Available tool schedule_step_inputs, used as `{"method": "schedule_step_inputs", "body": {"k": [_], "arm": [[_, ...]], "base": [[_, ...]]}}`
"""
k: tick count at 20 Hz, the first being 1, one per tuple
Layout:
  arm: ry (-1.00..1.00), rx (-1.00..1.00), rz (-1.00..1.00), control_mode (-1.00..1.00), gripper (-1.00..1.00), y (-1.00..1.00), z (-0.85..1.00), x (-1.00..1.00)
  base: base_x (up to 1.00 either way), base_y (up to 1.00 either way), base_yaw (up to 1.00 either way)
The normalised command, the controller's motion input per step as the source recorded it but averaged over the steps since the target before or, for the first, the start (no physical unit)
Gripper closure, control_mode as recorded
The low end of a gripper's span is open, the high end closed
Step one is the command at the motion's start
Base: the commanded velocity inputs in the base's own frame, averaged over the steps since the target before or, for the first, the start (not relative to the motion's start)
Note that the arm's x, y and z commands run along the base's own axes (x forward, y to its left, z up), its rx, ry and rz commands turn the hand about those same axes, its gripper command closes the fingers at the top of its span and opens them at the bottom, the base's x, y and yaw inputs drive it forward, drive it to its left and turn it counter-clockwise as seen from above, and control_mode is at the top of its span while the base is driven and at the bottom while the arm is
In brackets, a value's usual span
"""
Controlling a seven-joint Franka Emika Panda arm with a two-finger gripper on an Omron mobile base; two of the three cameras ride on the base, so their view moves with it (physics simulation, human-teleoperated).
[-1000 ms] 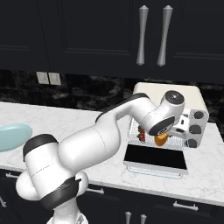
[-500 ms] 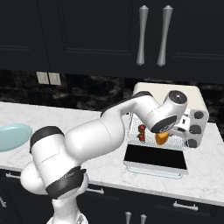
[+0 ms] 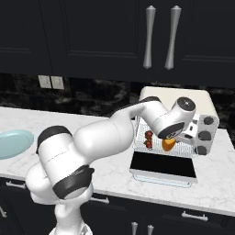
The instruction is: Pick up the kebab skewer and baguette bread, and place them inside the toaster oven. Close the toaster oven door and start by setting the timer.
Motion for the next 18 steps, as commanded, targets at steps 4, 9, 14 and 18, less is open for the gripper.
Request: {"method": "schedule_step_inputs", "body": {"k": [4, 9, 14, 18], "arm": [[0.01, 0.01, 0.00, -1.00, 1.00, 0.00, -0.15, 0.10], [0.01, 0.00, 0.00, -1.00, 1.00, -0.01, -0.21, 0.17], [0.01, 0.00, 0.00, -1.00, 1.00, 0.00, -0.22, 0.25], [0.01, 0.00, 0.00, -1.00, 1.00, -0.02, -0.16, 0.28]], "base": [[0.00, 0.00, 0.00], [0.00, 0.00, 0.00], [0.00, 0.00, 0.00], [0.00, 0.00, 0.00]]}}
